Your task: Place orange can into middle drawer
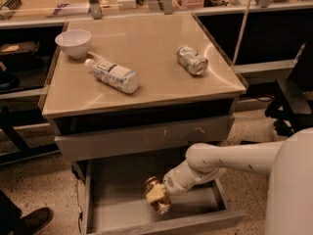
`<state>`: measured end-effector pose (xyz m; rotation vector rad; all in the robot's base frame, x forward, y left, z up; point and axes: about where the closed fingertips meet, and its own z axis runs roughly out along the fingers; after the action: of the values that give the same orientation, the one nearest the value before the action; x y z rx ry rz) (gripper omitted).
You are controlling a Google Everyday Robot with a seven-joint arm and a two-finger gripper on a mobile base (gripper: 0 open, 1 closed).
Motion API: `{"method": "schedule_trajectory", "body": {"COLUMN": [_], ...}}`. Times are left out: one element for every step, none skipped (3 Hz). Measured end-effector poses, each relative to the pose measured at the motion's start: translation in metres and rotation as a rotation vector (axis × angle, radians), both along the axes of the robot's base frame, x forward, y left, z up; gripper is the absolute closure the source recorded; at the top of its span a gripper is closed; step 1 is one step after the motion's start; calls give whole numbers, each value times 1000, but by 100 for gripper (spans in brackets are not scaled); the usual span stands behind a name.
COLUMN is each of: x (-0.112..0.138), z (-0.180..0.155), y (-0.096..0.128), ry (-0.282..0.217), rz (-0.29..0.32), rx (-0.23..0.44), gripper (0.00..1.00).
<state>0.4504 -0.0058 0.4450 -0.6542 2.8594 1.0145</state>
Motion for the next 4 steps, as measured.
{"method": "schedule_trajectory", "body": {"x": [12,16,18,15], "z": [-6,-24,-39,-52], "y": [9,12,11,10], "ry": [-2,22,42,66], "rz": [0,-22,-53,-73], "rx": [26,60,86,105], "gripper": [100,100,100,100]}}
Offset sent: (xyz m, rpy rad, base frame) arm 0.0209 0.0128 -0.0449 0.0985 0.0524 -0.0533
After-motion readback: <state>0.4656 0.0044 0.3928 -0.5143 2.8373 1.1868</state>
